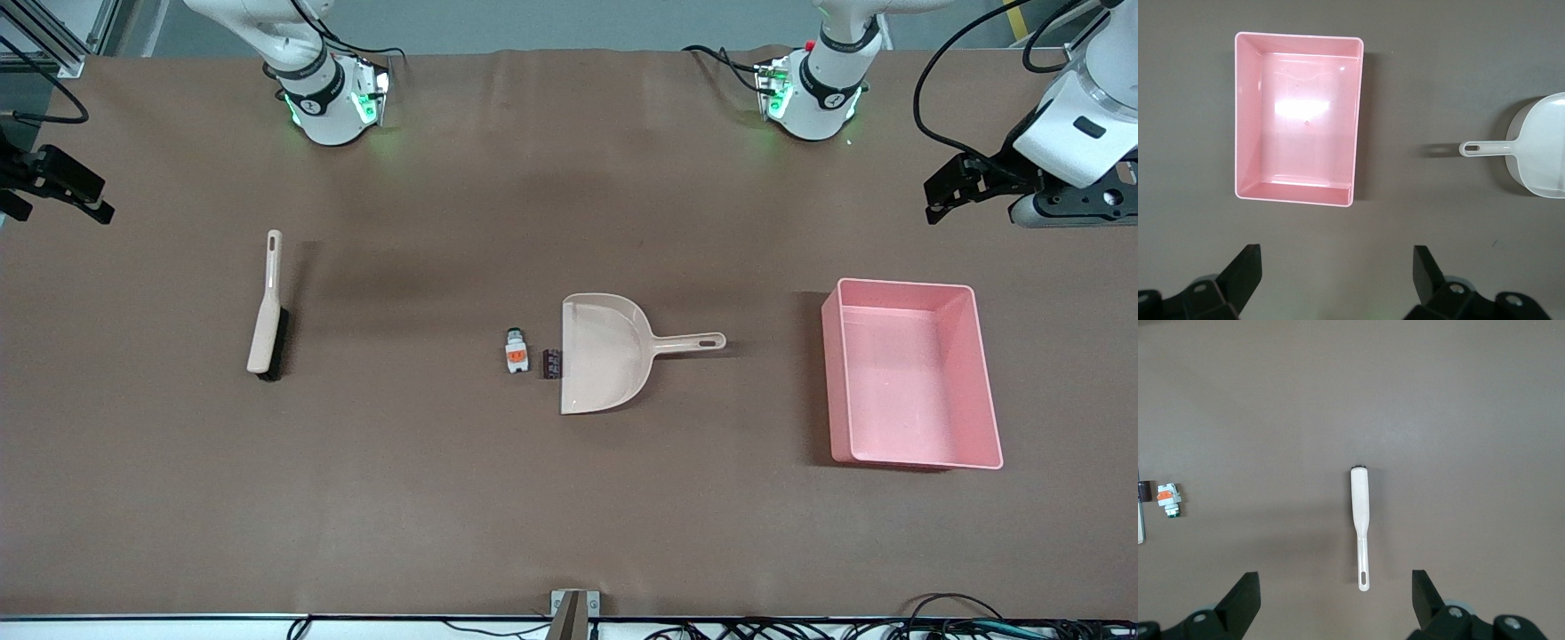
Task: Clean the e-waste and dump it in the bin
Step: 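Reach the left gripper to the dustpan handle while the right gripper reaches the brush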
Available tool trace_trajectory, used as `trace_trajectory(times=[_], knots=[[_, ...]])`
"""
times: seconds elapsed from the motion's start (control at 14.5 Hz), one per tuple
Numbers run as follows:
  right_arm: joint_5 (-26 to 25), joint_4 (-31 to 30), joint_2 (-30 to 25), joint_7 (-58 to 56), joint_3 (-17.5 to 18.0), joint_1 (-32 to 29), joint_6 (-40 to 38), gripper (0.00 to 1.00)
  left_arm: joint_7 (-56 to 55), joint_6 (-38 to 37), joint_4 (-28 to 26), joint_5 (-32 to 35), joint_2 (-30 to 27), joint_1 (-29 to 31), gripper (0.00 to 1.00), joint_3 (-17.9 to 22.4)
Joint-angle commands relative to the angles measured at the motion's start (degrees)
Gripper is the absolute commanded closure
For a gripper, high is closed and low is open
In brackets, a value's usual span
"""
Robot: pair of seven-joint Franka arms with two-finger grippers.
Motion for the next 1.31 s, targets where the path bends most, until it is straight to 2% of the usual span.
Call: trace_trajectory(times=[0.0,0.28,0.48,0.83,1.1,1.24], knots=[[0.88,-0.05,-0.27,-0.53,0.38,-0.59,-0.10,0.00,-0.74,-0.69,1.16,1.25,0.76,0.27,0.00,-0.46],[0.88,-0.05,-0.27,-0.53,0.38,-0.68,-0.18,0.00,0.23,-0.69,1.96,1.34,1.12,0.10,0.00,-0.46],[0.88,-0.05,-0.27,0.08,0.38,-0.68,-0.01,0.00,2.24,-0.43,3.36,1.25,5.14,-1.22,0.00,-1.42],[3.17,0.05,-0.01,1.58,0.30,-1.73,-0.80,0.00,10.93,7.20,3.45,1.52,14.63,-2.71,0.00,-9.84],[1.76,0.13,1.66,0.53,0.47,-1.82,-1.32,0.00,16.04,10.47,3.71,9.23,22.89,-8.67,0.00,-11.27],[1.67,0.30,6.12,0.18,0.65,-1.12,-1.93,0.00,18.67,11.79,4.59,14.41,27.02,-11.76,0.00,-11.35]])
